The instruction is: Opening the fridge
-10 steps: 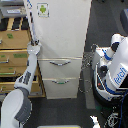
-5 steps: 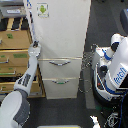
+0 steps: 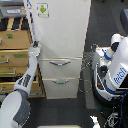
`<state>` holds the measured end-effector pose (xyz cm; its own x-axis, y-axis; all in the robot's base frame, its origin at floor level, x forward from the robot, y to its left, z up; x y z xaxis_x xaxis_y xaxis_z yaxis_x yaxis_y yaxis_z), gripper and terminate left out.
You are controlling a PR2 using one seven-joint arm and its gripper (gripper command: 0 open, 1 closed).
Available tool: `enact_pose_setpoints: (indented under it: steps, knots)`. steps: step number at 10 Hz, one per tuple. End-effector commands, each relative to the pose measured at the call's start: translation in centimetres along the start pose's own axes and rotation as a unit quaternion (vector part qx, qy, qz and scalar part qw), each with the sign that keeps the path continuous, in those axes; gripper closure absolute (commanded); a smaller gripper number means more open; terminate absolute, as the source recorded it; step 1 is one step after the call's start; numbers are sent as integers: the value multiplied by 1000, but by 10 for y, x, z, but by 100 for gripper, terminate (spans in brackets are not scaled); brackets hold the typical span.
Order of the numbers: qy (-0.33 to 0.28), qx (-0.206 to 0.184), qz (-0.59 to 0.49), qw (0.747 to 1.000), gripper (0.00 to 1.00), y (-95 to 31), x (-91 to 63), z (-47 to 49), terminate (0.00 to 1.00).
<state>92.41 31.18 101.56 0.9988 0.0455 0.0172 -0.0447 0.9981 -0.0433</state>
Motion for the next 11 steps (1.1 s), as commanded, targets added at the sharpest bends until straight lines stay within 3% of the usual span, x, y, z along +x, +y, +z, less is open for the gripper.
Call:
enact_pose_setpoints:
  steps: [1, 6, 9, 10, 11]
  knots:
    - [-6, -29, -166, 986, 100, -58, -117, 29, 0]
    - [-61, -74, -324, 941, 100, -134, -286, 184, 0]
    - [-107, -145, -463, 868, 100, -267, -437, 319, 0]
    - [-93, -183, -494, 845, 100, -305, -475, 353, 0]
    - [-56, -245, -536, 806, 100, -355, -519, 377, 0]
